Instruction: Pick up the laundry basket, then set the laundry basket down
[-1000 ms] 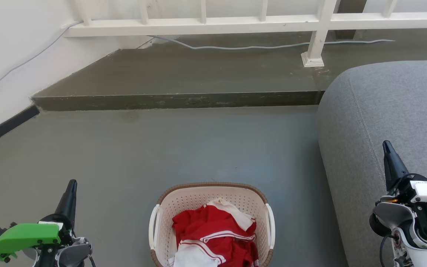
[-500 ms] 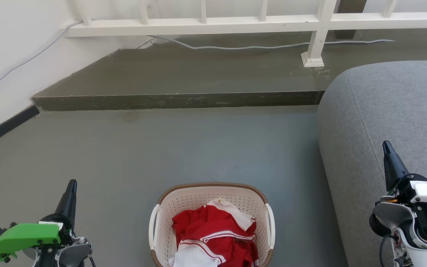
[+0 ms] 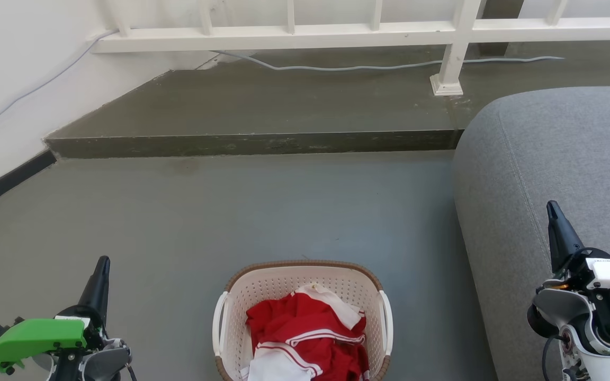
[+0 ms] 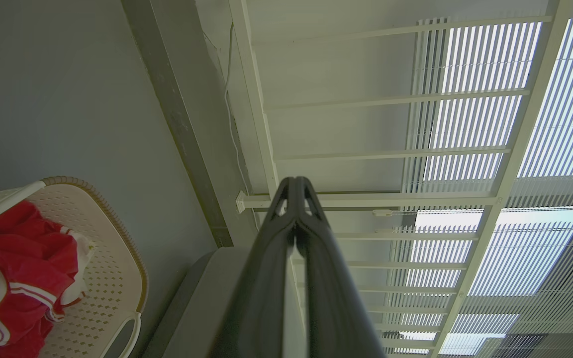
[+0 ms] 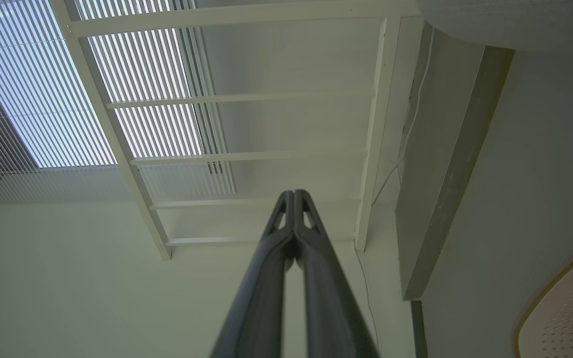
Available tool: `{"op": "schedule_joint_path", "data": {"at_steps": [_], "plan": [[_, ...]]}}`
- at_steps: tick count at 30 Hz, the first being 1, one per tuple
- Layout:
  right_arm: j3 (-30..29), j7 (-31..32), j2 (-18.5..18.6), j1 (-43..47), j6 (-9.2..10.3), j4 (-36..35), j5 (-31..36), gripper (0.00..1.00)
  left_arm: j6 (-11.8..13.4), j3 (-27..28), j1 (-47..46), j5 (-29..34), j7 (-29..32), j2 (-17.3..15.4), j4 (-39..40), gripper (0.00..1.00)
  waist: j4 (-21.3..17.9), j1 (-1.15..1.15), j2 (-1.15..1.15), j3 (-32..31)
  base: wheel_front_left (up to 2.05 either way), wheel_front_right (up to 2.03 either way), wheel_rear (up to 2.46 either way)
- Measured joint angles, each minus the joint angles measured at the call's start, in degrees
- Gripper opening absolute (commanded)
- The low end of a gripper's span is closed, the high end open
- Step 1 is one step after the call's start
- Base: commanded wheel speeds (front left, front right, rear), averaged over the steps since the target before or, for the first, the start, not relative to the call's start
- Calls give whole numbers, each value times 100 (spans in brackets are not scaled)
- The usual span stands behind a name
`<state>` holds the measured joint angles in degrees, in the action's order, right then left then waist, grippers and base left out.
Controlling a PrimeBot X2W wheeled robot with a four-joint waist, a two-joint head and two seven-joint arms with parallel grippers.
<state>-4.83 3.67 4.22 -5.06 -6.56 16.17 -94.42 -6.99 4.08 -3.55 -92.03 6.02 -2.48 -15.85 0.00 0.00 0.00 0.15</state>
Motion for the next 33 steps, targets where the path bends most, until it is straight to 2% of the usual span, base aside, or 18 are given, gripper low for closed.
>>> {"op": "schedule_joint_path", "data": {"at_steps": [33], "plan": [[-15, 35, -13, 0, 0, -4, 0, 0, 0, 4, 0, 1, 0, 1, 2, 0, 0, 0, 0, 1, 0, 0, 0]]}}
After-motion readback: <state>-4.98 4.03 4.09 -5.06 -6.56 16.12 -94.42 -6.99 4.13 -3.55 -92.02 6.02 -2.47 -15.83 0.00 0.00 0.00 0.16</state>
